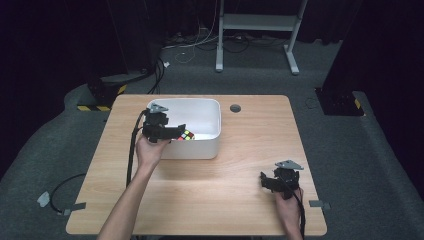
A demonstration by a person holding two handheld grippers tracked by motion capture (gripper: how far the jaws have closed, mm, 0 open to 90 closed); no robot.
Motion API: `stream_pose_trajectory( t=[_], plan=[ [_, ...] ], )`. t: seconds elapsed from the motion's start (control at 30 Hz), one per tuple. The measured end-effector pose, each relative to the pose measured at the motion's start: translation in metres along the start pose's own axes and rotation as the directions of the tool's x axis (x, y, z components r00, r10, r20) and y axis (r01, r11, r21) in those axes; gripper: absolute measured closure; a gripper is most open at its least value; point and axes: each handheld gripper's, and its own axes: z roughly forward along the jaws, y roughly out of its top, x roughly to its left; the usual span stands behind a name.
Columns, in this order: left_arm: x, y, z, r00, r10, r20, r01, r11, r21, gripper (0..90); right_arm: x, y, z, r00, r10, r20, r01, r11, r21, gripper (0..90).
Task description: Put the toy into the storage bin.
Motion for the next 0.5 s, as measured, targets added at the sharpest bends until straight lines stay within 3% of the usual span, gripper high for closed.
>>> stream_pose_trajectory(
  t=[0.5],
  plan=[
    [0.0016,-0.0002,-0.0077,0.9999,0.005,-0.015,-0.005,0.9999,-0.015,23.1,0.0000,0.0000,0.0000,1.0000,0.000,0.000,0.000,1.000,0.000,15.1]
  ],
)
